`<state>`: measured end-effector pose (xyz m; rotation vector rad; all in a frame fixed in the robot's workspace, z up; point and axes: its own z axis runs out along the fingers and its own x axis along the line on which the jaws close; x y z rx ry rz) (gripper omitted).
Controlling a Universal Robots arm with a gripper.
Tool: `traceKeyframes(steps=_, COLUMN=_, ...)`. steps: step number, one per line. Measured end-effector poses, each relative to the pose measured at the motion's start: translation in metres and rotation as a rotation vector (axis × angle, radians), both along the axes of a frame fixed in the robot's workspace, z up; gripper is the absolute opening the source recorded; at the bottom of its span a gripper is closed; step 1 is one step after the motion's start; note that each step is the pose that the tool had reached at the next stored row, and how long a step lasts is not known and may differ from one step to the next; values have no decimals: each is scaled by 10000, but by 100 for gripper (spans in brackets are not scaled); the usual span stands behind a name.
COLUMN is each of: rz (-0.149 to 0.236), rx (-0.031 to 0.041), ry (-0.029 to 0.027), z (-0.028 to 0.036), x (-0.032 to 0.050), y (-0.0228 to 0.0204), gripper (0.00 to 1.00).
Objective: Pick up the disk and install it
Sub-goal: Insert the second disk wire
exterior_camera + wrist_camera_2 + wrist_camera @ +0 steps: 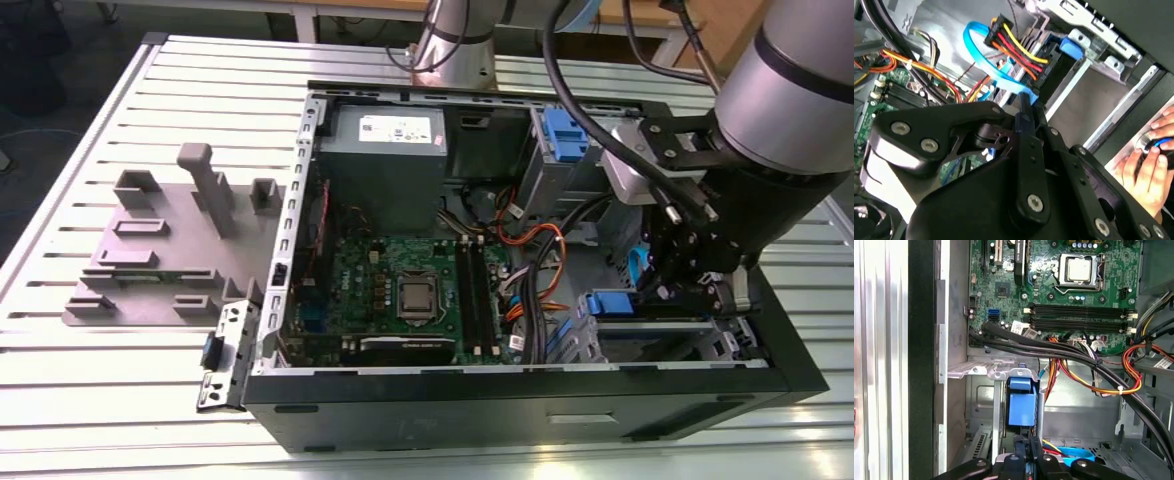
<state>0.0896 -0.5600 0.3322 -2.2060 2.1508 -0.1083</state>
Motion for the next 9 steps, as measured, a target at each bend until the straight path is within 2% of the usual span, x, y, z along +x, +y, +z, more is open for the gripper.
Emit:
traceKeyframes(steps=6, rz=0, rx=16, ry=0, z=3, x=0, y=-2, gripper=16)
traceKeyframes(steps=9, rz=0, rx=34, ry=-1, z=27, x=0, y=-1, gripper=16)
